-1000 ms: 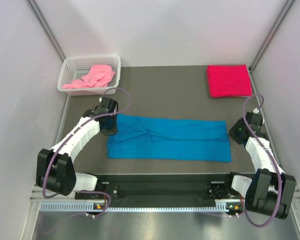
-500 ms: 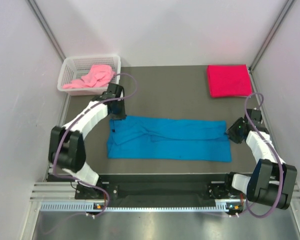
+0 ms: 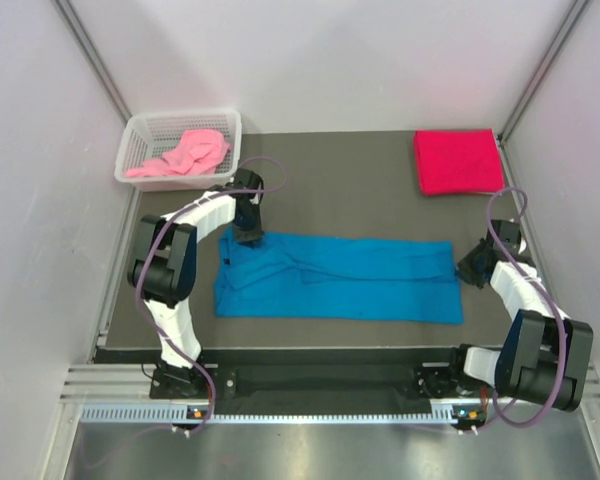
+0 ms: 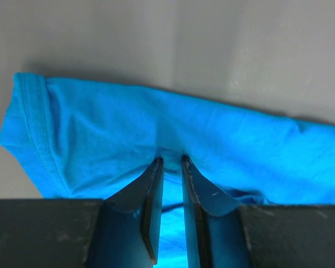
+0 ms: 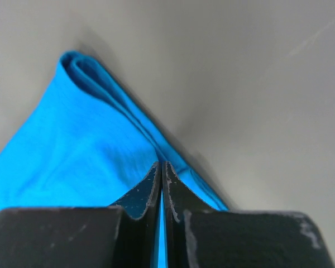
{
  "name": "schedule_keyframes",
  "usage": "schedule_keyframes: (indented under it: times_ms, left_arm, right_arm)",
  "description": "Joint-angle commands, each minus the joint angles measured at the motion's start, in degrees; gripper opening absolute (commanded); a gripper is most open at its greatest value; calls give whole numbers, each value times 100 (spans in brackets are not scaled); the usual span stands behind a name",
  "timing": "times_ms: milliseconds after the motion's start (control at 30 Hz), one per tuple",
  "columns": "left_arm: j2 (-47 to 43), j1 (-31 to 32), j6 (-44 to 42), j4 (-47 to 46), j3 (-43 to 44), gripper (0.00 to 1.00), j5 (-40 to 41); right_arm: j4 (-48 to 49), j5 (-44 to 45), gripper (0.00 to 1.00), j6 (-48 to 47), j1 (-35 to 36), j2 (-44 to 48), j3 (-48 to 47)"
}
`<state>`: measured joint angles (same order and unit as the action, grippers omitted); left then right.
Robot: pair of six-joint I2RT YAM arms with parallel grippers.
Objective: Fold and stack the t-shirts
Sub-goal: Fold the tshirt
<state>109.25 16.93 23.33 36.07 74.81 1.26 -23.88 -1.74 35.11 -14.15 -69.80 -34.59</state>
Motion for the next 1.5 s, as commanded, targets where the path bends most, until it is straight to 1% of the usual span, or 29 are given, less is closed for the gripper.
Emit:
schedule_keyframes:
  times_ms: [0, 100, 200, 233, 300, 333, 367, 400, 433, 500, 533, 567, 600, 633, 700, 867, 1033, 1167, 1467]
  left_arm:
    - [280, -5, 136, -119, 87, 25, 532]
    - [316, -5, 163, -136, 8, 25, 717]
    - [299, 3, 172, -171, -10, 25, 666]
    - [281, 3, 172, -171, -19, 25, 631]
    - [255, 3, 172, -171, 16, 25, 630]
    - [254, 3, 154, -171, 34, 25, 621]
    - [263, -5, 154, -154, 52, 25, 613]
    - [272, 3, 154, -153, 86, 25, 587]
    - [272, -5, 154, -171, 87, 25, 534]
    - [228, -5, 137, -250, 96, 25, 280]
    - [219, -5, 136, -259, 96, 25, 244]
    - [211, -5, 136, -268, 113, 25, 235]
    - [228, -5, 145, -215, 148, 25, 252]
    - [254, -5, 128, -163, 201, 25, 296]
    - [377, -5, 66, -5, 394, 26, 436]
    - [404, -5, 40, 84, 482, 26, 463]
    - [404, -5, 40, 110, 544, 26, 490]
    - [421, -5, 14, 119, 561, 25, 542]
    - [527, -5, 13, 119, 658, 25, 560]
  right_arm:
    - [332, 375, 0, -189, -9, 246, -250]
    - [199, 674, 0, -242, -9, 641, -58]
    - [182, 413, 0, -180, -17, 863, 347]
    - [156, 359, 2, -119, -17, 880, 443]
    - [199, 201, 10, -119, -17, 872, 418]
    - [278, -52, 18, -258, -17, 837, 261]
    - [270, -177, 23, -364, -26, 776, 120]
    - [287, -448, 26, -495, -26, 575, -20]
    - [305, -616, 30, -862, -17, 451, -317]
    - [515, -1133, 33, -1111, -44, -23, -565]
    - [681, -1449, 37, -1364, -61, -225, -767]
    - [648, -1713, 37, -1445, -105, -697, -943]
    - [630, -2142, 37, -1568, -131, -910, -1240]
    - [700, -2416, 38, -1621, -132, -1078, -1339]
    - [692, -2638, 38, -1630, -132, -1474, -1541]
    - [508, -2569, 36, -1867, -149, -1913, -1954]
    - [104, -2305, 39, -2192, -202, -2134, -2253]
    - [-37, -1989, 42, -2263, -228, -2134, -2280]
    - [-91, -2138, 42, -2474, -281, -2494, -2430]
